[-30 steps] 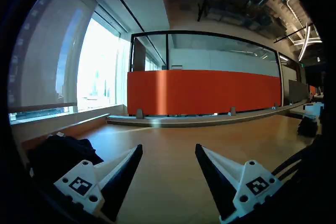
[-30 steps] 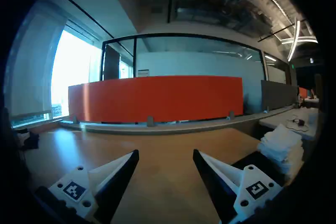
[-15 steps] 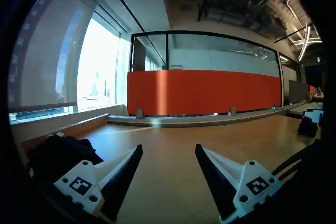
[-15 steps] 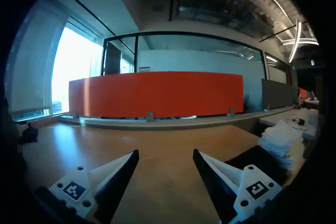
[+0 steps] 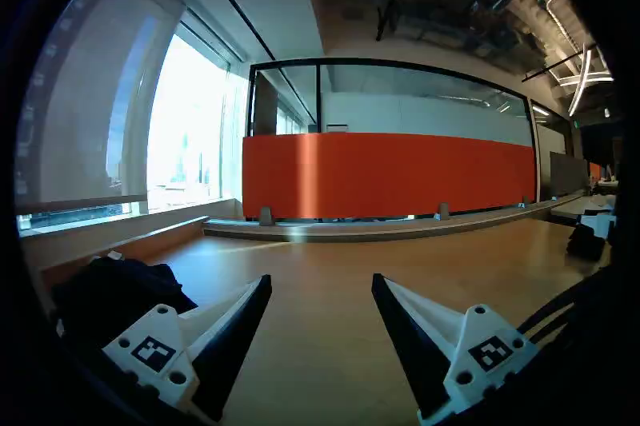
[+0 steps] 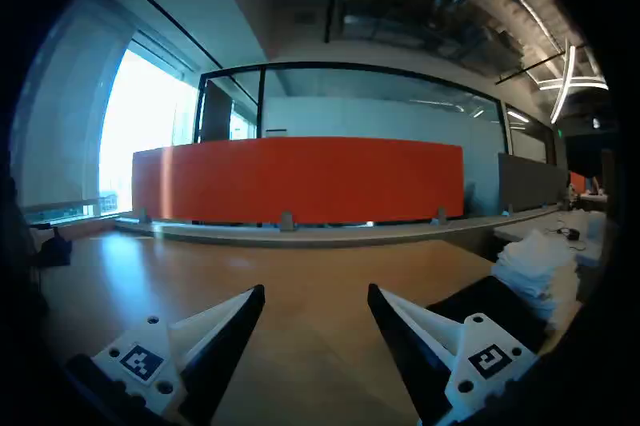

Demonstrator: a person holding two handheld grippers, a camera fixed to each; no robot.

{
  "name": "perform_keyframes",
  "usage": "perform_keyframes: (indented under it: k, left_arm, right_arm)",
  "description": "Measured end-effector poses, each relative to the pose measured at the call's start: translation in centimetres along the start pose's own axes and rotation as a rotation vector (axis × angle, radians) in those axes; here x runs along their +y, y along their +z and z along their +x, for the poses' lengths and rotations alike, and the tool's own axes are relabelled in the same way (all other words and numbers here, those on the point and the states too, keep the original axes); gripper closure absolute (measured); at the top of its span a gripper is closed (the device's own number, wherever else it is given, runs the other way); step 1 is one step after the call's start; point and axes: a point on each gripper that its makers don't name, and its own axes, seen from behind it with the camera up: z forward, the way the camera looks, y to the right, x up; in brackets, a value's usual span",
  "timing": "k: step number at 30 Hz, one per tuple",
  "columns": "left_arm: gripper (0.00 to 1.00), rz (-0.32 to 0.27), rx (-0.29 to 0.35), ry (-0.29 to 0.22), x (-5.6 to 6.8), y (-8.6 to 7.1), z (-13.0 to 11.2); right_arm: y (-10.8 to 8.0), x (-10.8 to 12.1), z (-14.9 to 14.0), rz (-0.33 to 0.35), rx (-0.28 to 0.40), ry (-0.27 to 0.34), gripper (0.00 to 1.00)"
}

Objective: Fold towel

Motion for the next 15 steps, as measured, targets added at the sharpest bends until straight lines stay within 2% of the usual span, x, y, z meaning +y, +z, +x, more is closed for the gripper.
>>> perform_keyframes:
  k: [15]
  left_arm:
    - [0.07, 0.0, 0.0, 0.0, -0.03, 0.05, -0.1]
  right_arm:
    - [-0.44, -0.46, 0.44, 0.01, 0.019, -0.007, 0.0]
